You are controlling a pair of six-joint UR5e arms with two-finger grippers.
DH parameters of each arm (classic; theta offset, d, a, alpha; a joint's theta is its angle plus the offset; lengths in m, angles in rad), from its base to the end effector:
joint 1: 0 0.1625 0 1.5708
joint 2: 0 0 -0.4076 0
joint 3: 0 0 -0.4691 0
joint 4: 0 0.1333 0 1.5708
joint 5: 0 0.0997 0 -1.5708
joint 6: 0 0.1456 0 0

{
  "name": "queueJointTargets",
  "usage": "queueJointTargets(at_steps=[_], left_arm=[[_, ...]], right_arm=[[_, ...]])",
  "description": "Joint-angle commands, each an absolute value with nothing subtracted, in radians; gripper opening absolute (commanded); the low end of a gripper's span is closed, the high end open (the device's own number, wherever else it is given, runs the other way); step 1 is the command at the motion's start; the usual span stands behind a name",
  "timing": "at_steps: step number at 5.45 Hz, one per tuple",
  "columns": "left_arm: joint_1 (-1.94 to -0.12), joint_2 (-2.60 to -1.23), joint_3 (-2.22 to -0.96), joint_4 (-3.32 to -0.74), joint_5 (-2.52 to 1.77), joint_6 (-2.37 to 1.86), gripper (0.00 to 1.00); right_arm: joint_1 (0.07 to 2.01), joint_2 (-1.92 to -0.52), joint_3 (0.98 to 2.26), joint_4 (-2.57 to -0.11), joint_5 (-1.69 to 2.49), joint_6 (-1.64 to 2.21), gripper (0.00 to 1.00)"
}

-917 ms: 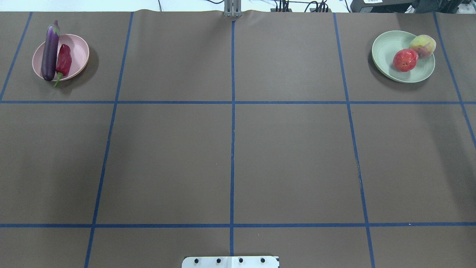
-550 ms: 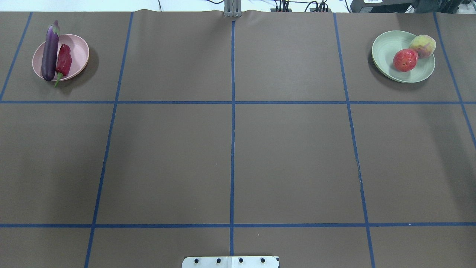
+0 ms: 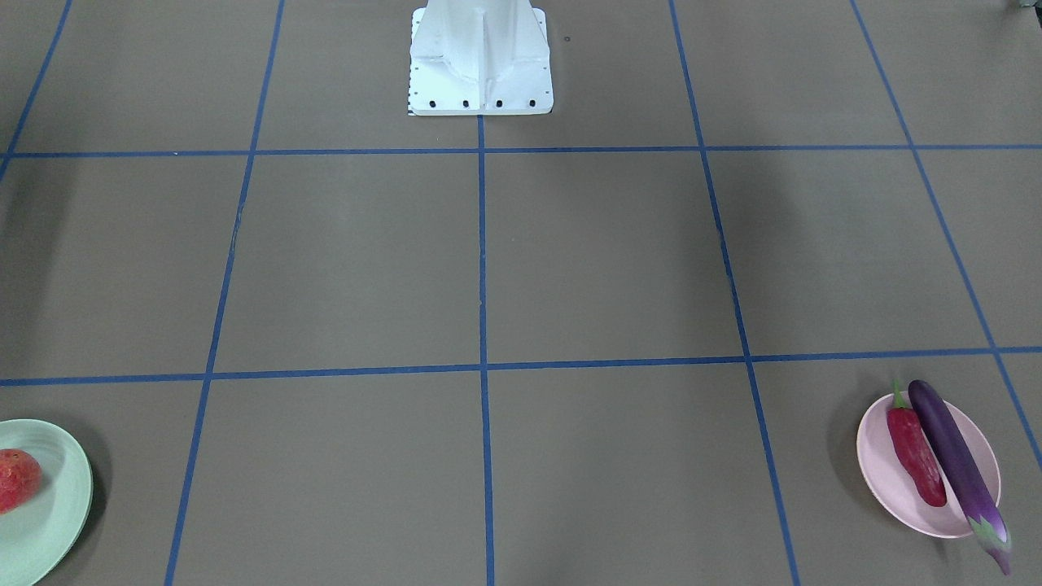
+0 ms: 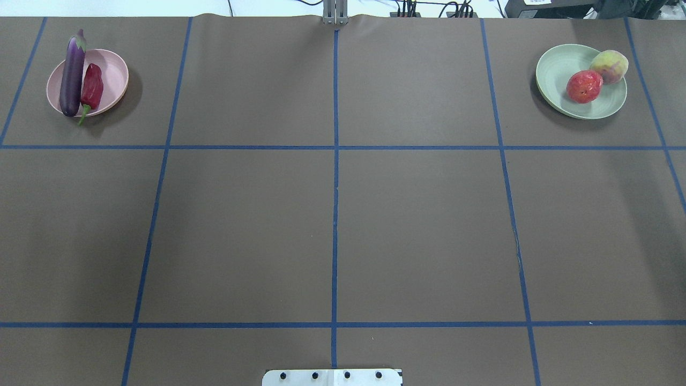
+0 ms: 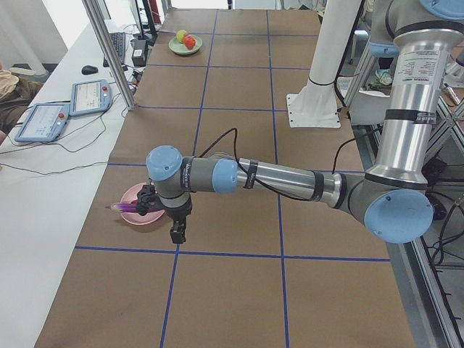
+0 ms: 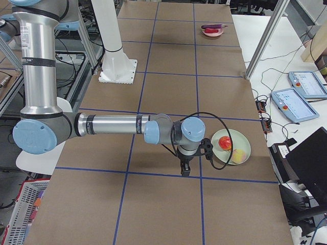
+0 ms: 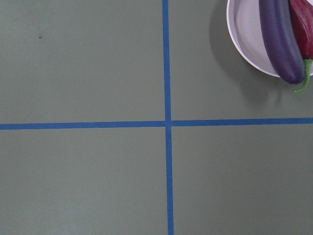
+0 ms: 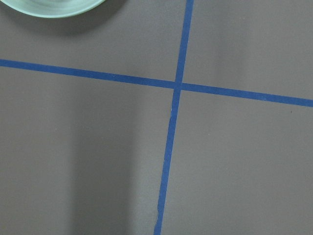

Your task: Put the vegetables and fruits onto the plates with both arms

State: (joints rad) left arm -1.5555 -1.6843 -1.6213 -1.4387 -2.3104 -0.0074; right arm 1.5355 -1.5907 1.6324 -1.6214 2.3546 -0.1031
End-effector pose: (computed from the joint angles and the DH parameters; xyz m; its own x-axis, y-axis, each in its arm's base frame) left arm -0.0258 -0.6125 0.5952 0.7384 0.0254 -0.6739 -0.0098 0.9996 0.0269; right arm 0.0108 -0.5601 0.6545 0.7006 -0.1215 0.7031 0.1080 0.9921 0.0638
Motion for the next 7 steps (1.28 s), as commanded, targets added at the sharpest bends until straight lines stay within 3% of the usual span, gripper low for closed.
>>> queueJointTargets(at_steps=[1,7], left_arm=[[-1.555,-1.684,-1.623,-1.439,-2.303,-0.009,1.0],[-1.555,-1.651,-1.676,-1.437,-2.301,-0.011,1.0]], right_arm=[[1.536,-1.591,1.634,-1.621,2.355,-0.103,1.0],[1.536,-1.58,1.631,-1.621,2.353,-0.1,1.0]])
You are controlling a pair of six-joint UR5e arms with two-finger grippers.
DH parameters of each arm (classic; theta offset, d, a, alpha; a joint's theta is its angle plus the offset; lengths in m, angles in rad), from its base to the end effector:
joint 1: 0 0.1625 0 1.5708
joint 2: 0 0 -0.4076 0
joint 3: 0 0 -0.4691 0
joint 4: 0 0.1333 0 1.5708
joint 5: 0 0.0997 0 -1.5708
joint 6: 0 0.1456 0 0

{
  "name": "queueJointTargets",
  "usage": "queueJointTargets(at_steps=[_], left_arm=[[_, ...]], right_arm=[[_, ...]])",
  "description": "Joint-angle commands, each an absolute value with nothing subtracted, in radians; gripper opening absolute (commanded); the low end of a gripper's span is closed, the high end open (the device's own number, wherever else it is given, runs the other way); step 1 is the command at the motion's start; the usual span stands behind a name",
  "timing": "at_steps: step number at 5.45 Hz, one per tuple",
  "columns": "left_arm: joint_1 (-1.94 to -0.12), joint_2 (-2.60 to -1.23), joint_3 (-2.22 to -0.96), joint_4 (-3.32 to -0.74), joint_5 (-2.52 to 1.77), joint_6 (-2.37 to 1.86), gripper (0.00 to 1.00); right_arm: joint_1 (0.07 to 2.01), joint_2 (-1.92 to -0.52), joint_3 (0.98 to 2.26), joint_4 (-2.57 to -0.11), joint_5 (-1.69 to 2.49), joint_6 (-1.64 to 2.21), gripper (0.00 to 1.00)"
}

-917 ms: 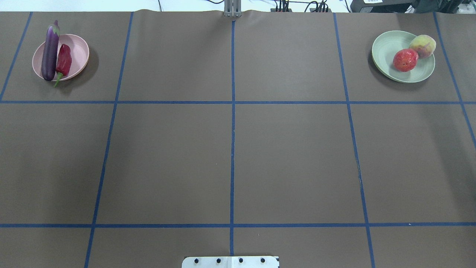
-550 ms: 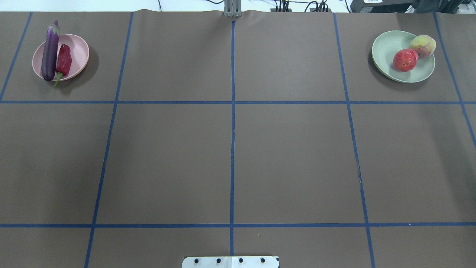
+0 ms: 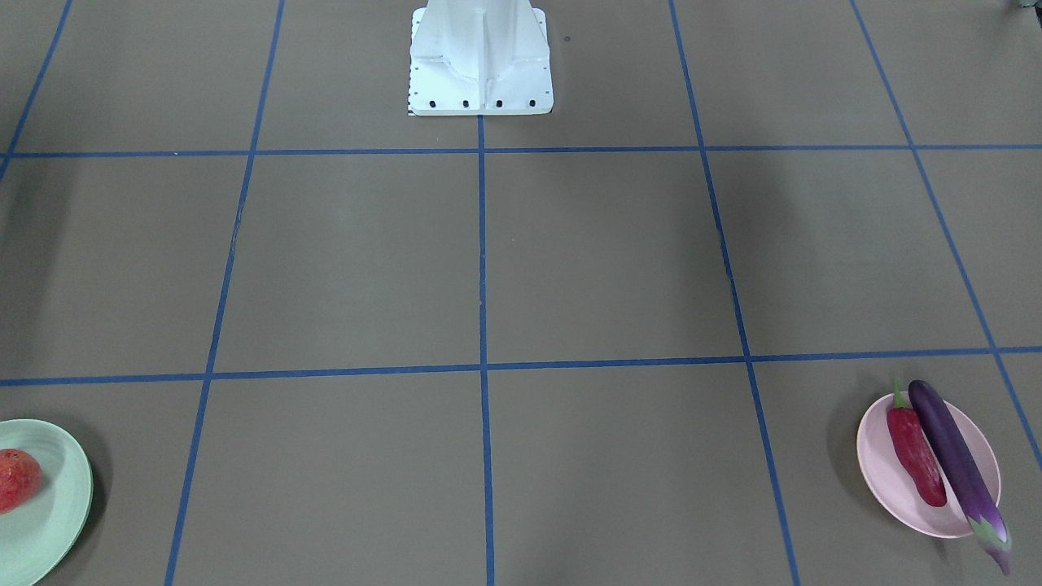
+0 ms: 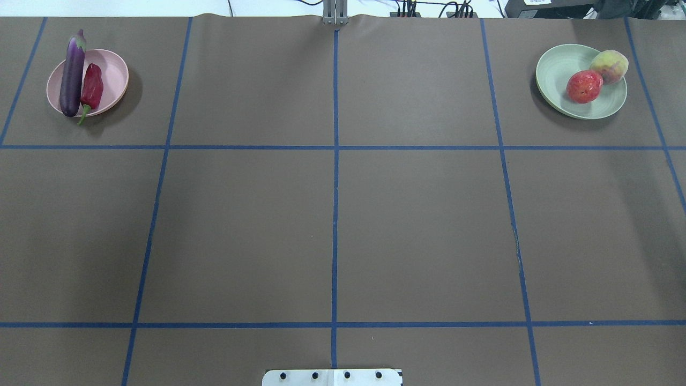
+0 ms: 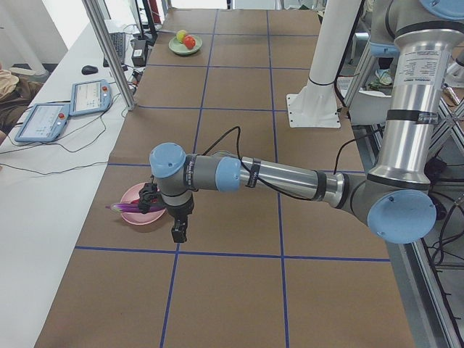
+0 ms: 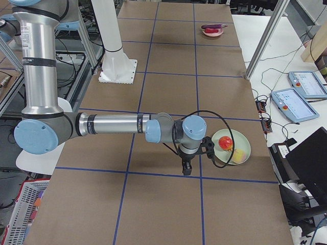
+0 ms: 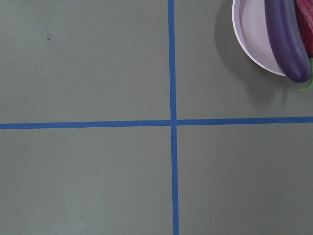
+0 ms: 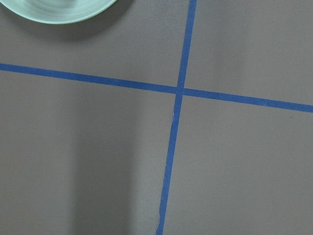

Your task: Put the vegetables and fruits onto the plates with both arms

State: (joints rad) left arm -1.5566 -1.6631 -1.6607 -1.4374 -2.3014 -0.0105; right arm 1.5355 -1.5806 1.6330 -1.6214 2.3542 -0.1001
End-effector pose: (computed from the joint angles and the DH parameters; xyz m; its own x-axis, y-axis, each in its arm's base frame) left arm -0.0276 -0.6042 0.5868 0.7443 0.0326 -0.6670 -0.0064 0.9991 0.0418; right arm 0.0106 -0.5651 0.6485 0.7010 -0.1260 0.7020 0.1059 0.9917 0.0723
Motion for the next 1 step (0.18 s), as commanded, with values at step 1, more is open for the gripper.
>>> queueJointTargets(at_steps=[1], left_arm=[[-1.555,-1.652,-1.677,-1.437,-2.299,-0.012,1.0]], right_arm=[[1.536,-1.58,1.631,-1.621,2.355,-0.1,1.0]])
